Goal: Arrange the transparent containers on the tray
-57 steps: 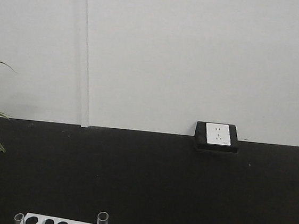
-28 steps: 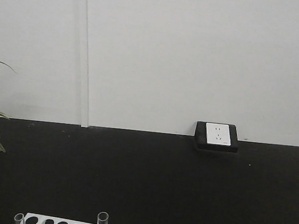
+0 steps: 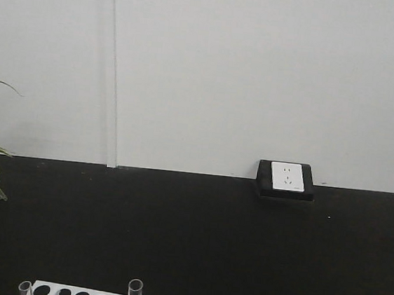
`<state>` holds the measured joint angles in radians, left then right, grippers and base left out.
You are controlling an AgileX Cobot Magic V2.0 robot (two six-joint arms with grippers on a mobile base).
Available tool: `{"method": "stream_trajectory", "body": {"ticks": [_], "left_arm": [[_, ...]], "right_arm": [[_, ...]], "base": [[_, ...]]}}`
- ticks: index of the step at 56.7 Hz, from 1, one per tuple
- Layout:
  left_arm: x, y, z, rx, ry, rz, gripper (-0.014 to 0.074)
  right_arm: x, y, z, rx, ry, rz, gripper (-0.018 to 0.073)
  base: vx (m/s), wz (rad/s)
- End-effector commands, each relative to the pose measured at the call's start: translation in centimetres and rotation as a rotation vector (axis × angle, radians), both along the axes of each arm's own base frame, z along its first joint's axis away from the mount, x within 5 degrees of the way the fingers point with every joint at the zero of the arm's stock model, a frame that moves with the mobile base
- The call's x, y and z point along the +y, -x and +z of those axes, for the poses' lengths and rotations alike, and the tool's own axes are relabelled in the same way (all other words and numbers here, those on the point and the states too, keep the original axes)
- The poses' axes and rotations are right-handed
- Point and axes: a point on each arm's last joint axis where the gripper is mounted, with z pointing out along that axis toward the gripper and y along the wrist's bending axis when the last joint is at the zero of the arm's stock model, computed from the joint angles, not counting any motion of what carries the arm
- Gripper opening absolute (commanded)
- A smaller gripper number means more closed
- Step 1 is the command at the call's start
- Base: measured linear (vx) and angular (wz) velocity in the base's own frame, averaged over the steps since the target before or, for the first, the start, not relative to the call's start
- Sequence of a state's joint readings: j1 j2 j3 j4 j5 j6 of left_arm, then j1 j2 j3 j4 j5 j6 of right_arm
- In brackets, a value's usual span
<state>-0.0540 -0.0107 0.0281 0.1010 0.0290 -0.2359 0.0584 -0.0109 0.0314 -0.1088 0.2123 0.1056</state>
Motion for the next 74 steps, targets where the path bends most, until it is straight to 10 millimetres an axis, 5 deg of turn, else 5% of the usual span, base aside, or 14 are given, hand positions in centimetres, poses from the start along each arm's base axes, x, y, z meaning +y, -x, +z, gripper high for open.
{"method": "stream_trajectory", "body": {"ticks": [1,18,28,39,59,74], "left_arm": [[-0.1,0.1,0.3,-0.129,0.015,-0.014,-0.0003],[-0.1,1.2,5.2,-0.301,0.043,-0.022,-0.0003],[0.1,2.6,11.3,-0.332,-0.094,0.021,-0.0003],[0.4,0.3,14.8,-0.165,-0.133,0.056,-0.0003],[-0.1,-5.7,13.4,0.043,-0.151,0.024,0.0055],[-0.3,-9.1,11.1,0.216,-0.161,0.012,0.0295]], "right_arm": [[0.2,-0.1,1.5,-0.192,0.005,0.023,-0.0011],[0.3,0.6,5.4,-0.416,-0.008,0.037,-0.0011],[0.0,1.1,10.3,-0.278,-0.003,0.004,-0.0011],[0.0,-1.0,13.1,-0.139,0.003,-0.006,-0.0011],[0.3,-4.8,11.9,0.001,-0.001,0.002,0.0017],[0.4,-5.4,11.9,0.002,0.000,0.005,0.0156]], "base": [[0.00,0.00],[0.00,0.00],[0.00,0.00],[0.00,0.00],[0.00,0.00],[0.00,0.00]]}}
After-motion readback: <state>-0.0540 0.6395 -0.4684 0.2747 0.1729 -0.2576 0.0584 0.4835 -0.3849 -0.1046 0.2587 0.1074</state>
